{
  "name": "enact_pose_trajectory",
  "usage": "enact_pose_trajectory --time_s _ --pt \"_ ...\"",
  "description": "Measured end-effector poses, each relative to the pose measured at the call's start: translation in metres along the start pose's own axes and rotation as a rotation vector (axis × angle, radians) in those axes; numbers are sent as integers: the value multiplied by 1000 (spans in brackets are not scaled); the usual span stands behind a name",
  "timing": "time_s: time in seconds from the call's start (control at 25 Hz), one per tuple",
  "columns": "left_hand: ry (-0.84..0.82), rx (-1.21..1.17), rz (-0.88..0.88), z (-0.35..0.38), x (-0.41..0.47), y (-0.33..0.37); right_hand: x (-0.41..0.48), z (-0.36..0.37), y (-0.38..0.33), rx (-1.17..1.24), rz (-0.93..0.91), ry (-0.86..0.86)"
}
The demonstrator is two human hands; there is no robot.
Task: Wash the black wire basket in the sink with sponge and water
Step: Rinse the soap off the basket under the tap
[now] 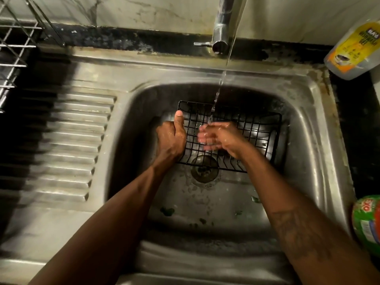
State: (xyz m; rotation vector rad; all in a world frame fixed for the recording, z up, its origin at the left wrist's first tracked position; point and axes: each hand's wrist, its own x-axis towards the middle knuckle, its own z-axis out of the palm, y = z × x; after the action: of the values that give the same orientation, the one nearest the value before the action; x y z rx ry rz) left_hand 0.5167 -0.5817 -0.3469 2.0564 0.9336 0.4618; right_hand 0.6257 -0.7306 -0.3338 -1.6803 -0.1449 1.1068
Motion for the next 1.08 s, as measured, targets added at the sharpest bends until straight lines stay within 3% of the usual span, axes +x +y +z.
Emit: enact_pose_trajectory --time_s 0.08,0.12,0.32,0.56,0.68,0.76,0.84,0.92,1.0,1.08 --pt "-15 1 -2 -1 2 1 0 9 7 -396 92 -199" --pt "-16 1 -7 -1 2 1 3 8 4 -446 87 -229" --pt "-21 -10 -95 2 1 1 18 5 -12 305 -158 88" --pt "8 32 -111 -9 -2 17 12 37 -4 154 25 -167" --pt "-79 -102 -182 -1 -3 14 8 8 -15 89 19 14" --pt "-118 -125 -181 2 -5 16 12 2 -17 238 -84 186" --pt "-130 -140 -168 0 -7 21 12 11 -13 385 -127 221" --pt "-118 -131 -157 -1 -8 22 5 25 -4 277 -25 71" --pt "-90 -88 -147 -3 -9 22 -6 32 2 -85 112 -132" --pt "-25 -66 -163 -11 -9 20 -7 26 -2 -201 114 -132"
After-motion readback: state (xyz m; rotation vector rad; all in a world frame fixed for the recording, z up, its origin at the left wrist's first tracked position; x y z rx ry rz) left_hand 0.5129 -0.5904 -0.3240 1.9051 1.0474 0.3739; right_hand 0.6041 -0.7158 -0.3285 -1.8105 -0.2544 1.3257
